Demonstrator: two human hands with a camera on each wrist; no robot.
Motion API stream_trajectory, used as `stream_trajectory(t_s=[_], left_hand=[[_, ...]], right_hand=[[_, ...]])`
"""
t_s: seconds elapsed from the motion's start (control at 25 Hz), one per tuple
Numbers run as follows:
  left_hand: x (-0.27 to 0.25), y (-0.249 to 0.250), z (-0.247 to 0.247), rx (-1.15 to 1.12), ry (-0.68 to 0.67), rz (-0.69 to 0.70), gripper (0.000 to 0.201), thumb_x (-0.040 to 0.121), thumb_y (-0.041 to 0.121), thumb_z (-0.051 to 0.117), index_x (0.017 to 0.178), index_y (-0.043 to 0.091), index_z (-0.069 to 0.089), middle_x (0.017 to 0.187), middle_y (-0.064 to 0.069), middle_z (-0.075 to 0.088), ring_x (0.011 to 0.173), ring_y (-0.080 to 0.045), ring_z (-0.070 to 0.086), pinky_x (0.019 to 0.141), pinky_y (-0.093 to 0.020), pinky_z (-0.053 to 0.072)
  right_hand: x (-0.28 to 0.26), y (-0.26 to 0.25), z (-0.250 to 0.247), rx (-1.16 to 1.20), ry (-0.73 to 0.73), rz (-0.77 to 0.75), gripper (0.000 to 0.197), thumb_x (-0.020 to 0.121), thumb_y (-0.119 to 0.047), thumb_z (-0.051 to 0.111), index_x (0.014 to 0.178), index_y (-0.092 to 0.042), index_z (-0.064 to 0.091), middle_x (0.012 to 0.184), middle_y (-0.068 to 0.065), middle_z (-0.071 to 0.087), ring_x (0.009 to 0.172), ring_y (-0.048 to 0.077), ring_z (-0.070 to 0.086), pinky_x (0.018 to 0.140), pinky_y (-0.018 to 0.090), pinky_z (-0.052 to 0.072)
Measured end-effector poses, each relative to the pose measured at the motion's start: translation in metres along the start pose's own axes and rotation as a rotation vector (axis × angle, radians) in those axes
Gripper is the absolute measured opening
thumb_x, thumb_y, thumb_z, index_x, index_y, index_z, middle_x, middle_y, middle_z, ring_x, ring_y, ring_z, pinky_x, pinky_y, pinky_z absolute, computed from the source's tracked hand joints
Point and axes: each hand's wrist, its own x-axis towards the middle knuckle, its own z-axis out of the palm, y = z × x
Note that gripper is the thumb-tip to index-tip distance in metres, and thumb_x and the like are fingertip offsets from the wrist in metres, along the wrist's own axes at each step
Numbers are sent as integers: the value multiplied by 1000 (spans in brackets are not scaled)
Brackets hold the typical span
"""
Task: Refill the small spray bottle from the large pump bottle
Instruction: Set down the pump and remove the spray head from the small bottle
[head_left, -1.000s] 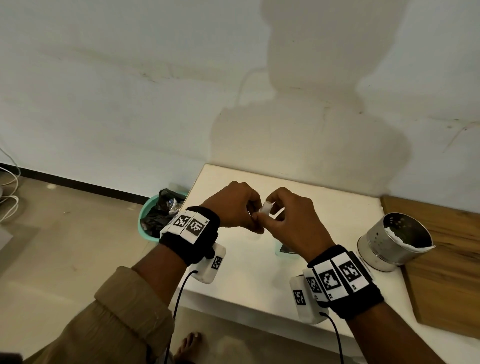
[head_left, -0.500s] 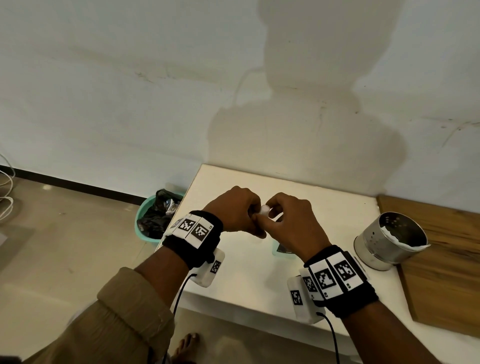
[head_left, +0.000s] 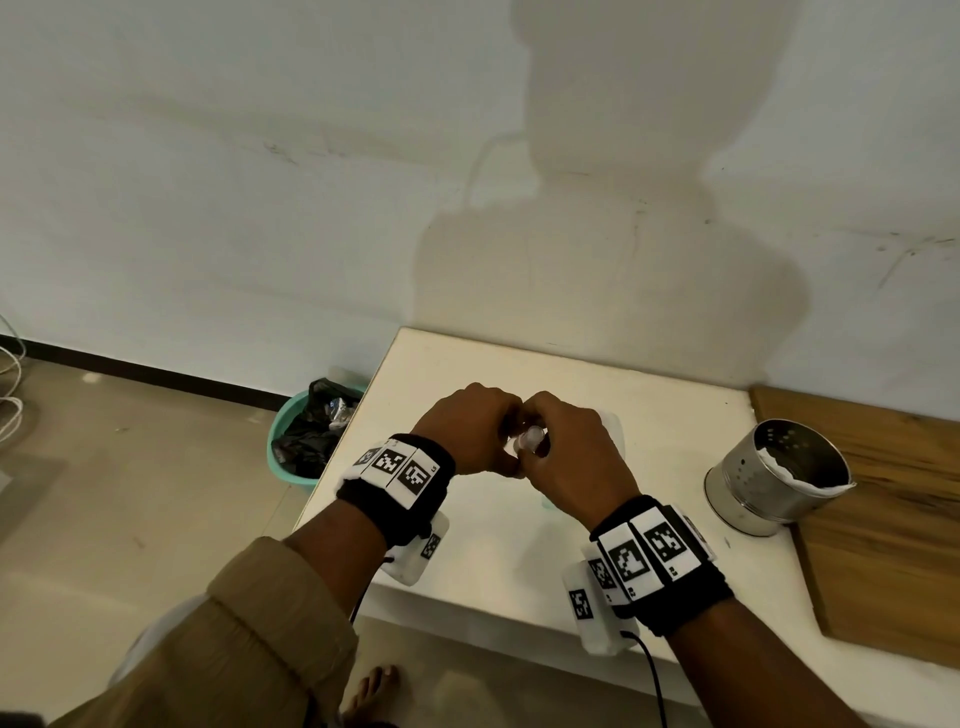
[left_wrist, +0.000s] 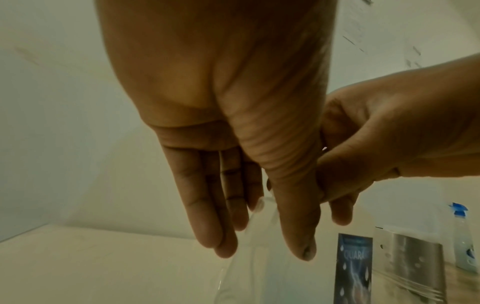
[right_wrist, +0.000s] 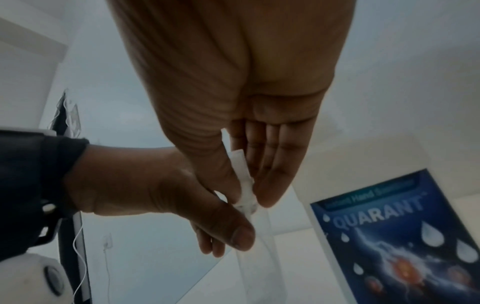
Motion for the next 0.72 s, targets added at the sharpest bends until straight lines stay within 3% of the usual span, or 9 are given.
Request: stream_trajectory(t_s=[0.12, 0.16, 0.2, 0.24, 0.28, 0.36, 0.44, 0.48, 0.72], left_hand=[[1, -2, -1, 26, 21, -17, 35, 66, 38, 84, 80, 24, 56, 84, 7, 66, 77, -16, 60, 69, -31, 51], [1, -2, -1, 33, 25, -23, 35, 66, 40, 84, 79, 24, 55, 82, 6, 65, 74, -16, 59, 66, -28, 48], [1, -1, -1, 34, 23, -28, 36, 65, 41, 84, 78, 24, 56, 81, 6, 64, 71, -15, 58, 64, -27, 46], [1, -1, -1, 32, 15, -31, 36, 63, 42, 85, 77, 23, 57, 79, 5, 63, 69, -15, 57, 63, -27, 46], [0, 0, -1, 25, 2, -31, 37, 62, 41, 85, 77, 22, 58, 79, 5, 63, 69, -15, 57, 63, -28, 48], [0, 0, 1, -4, -23, -24, 37, 61, 39, 86, 78, 21, 59, 81, 4, 65, 74, -17, 61, 70, -34, 54], [0, -2, 3, -13, -32, -5, 37, 61, 36, 87, 78, 21, 57, 83, 3, 68, 77, -18, 63, 75, -37, 56], [0, -2, 4, -15, -29, 2, 36, 62, 34, 87, 78, 21, 57, 83, 3, 68, 78, -19, 63, 76, -38, 56], [0, -5, 5, -63, -34, 25, 33, 65, 32, 87, 84, 21, 62, 83, 3, 70, 78, -18, 65, 79, -38, 55]], right_hand=[[0, 0, 0, -8, 48, 17, 25, 88, -27, 61, 112, -20, 60, 91, -8, 70, 75, 8, 65, 75, 2, 38], [0, 0, 1, 17, 63, 42, 25, 86, -33, 61, 108, -20, 61, 89, -8, 71, 72, 10, 67, 76, 10, 46], [1, -1, 1, 37, 70, 65, 24, 84, -38, 63, 99, -20, 64, 84, -7, 71, 67, 12, 67, 71, 24, 55], [2, -2, 1, 31, 68, 84, 22, 82, -39, 64, 89, -18, 65, 77, -7, 69, 63, 14, 66, 66, 33, 57], [2, -2, 1, 8, 51, 100, 21, 83, -37, 63, 83, -17, 65, 73, -5, 67, 63, 15, 64, 65, 36, 57], [1, -3, 0, -41, -4, 108, 18, 86, -30, 62, 82, -13, 66, 75, -1, 67, 68, 15, 59, 66, 25, 49], [0, -4, -1, -72, -15, 72, 14, 88, -23, 61, 86, -11, 68, 80, 0, 68, 69, 12, 53, 57, 11, 33], [0, -4, -1, -72, -15, 53, 12, 89, -19, 59, 88, -11, 68, 81, 1, 68, 69, 12, 52, 55, 10, 30], [-2, -7, -6, -27, -92, -82, 17, 85, -4, 62, 97, -16, 66, 85, -5, 70, 64, 0, 51, 64, 3, 35]])
